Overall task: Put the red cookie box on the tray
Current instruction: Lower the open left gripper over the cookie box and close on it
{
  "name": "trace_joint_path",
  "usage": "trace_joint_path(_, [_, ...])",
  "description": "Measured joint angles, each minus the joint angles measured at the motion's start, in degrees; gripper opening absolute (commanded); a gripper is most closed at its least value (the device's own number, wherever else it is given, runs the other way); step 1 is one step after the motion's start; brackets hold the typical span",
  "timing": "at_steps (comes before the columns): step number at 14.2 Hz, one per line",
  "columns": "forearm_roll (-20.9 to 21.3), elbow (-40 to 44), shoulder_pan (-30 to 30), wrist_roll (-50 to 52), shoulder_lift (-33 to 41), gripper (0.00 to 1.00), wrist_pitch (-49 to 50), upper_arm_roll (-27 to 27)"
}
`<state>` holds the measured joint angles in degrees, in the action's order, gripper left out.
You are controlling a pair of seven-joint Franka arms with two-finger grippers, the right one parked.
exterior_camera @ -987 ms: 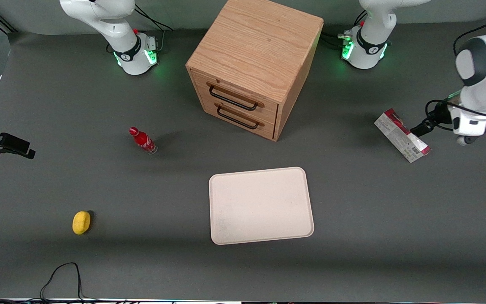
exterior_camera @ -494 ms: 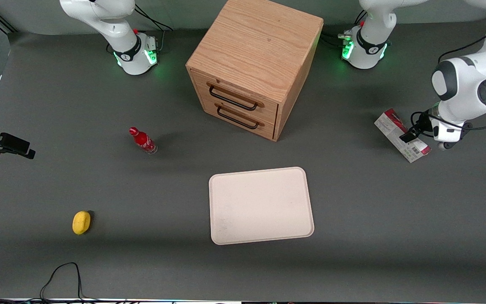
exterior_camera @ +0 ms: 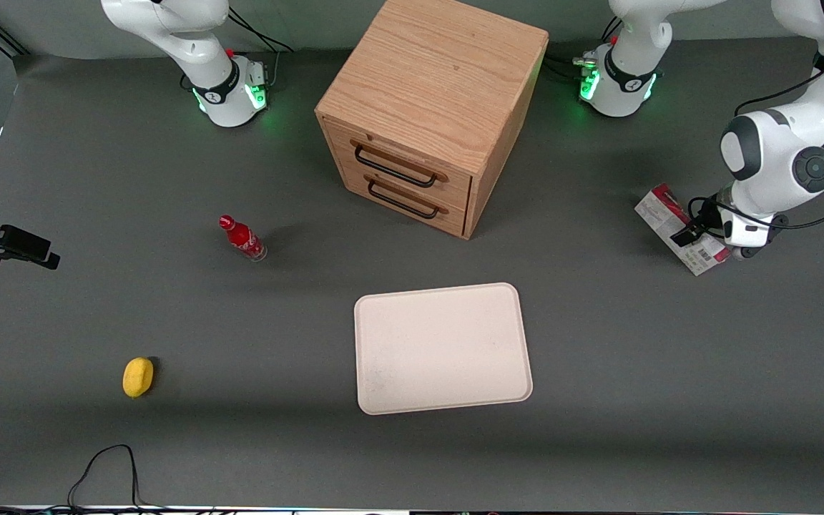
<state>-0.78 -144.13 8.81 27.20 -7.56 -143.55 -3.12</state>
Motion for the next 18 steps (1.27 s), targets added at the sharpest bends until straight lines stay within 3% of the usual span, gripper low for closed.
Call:
trace_joint_path(1, [0.0, 0.0, -0.01, 0.0, 0.0, 0.01, 0.0, 0.13])
trace_joint_path(12, [0.0, 0.44, -0.89, 0.06, 0.9, 0.0, 2.0, 0.99])
trace_joint_path(15, [0.03, 2.49, -1.15, -0.36, 5.67, 0.0, 9.21, 1.03])
trace_joint_path(18, [0.03, 10.06, -1.21, -2.32, 14.27, 0.0, 27.46, 1.03])
